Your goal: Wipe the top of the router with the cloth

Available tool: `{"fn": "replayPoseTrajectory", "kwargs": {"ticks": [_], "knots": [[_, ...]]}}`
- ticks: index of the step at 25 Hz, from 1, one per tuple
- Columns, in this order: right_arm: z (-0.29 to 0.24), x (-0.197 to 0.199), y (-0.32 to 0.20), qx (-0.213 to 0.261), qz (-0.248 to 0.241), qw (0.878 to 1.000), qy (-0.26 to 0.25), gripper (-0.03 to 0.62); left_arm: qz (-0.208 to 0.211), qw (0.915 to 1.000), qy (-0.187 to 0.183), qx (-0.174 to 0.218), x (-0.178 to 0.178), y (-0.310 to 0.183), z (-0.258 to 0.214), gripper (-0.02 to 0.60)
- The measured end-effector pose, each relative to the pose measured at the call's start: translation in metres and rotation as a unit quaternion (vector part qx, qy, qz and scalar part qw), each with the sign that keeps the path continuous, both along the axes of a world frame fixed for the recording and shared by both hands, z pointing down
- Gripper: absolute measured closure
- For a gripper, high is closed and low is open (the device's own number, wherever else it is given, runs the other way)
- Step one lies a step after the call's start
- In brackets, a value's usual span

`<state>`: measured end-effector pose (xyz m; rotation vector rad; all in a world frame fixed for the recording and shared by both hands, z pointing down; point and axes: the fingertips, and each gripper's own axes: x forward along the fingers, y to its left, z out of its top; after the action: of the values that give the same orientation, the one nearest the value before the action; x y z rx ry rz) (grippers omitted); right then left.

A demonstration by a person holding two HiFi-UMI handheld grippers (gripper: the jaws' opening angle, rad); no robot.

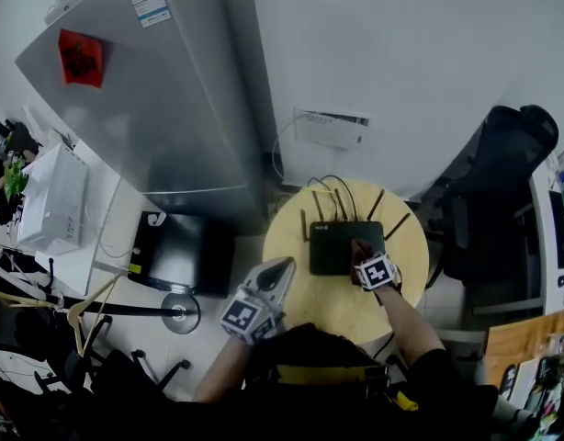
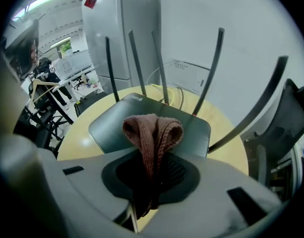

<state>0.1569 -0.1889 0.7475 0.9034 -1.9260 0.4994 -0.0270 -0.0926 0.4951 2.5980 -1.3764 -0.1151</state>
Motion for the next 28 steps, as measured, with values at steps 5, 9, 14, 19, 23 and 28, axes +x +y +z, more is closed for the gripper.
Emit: {"fn": "replayPoseTrajectory", "kwargs": {"ticks": [5, 9, 14, 19, 23, 28], "knots": [[-0.001, 0.024, -0.005, 0.007, 0.020, 1.000, 0.002, 0.531, 0.009, 0.9999, 0.001, -0.012, 0.002, 0.003, 0.005, 0.584], [0.000, 0.042, -0.009, 0.015, 0.044, 0.999, 0.009, 0.531, 0.003, 0.9999, 0.015, -0.005, 0.000, 0.002, -0.002, 0.584], [-0.001, 0.064, -0.013, 0.018, 0.065, 0.998, 0.012, 0.531, 0.011, 0.9999, 0.010, -0.005, 0.007, 0.000, -0.003, 0.584], [0.018, 0.086, -0.005, -0.024, 0.089, 0.995, 0.027, 0.531, 0.006, 0.9999, 0.016, -0.004, 0.006, 0.000, -0.004, 0.584], [0.000, 0.076, -0.016, 0.014, 0.084, 0.996, 0.009, 0.531, 0.008, 0.9994, 0.033, -0.008, 0.004, 0.003, -0.005, 0.584], [0.001, 0.082, -0.013, 0.016, 0.064, 0.997, 0.037, 0.531, 0.014, 0.9992, 0.038, -0.008, 0.003, 0.005, -0.008, 0.584]]}}
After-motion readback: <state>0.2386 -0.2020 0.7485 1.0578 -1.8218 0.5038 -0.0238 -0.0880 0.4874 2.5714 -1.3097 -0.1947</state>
